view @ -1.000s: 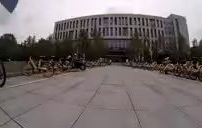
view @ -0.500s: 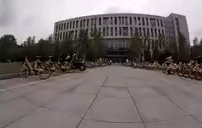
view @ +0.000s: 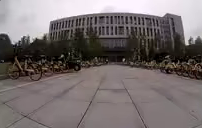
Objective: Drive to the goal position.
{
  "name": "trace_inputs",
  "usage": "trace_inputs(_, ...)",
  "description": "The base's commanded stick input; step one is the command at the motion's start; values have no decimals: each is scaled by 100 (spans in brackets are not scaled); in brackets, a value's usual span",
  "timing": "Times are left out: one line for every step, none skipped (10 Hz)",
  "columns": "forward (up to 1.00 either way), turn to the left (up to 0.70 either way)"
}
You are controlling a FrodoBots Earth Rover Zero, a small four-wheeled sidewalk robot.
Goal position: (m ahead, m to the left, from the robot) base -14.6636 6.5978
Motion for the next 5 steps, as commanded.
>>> trace_inputs(60,-14)
trace_inputs(60,-14)
trace_inputs(60,-14)
trace_inputs(60,-14)
trace_inputs(60,-14)
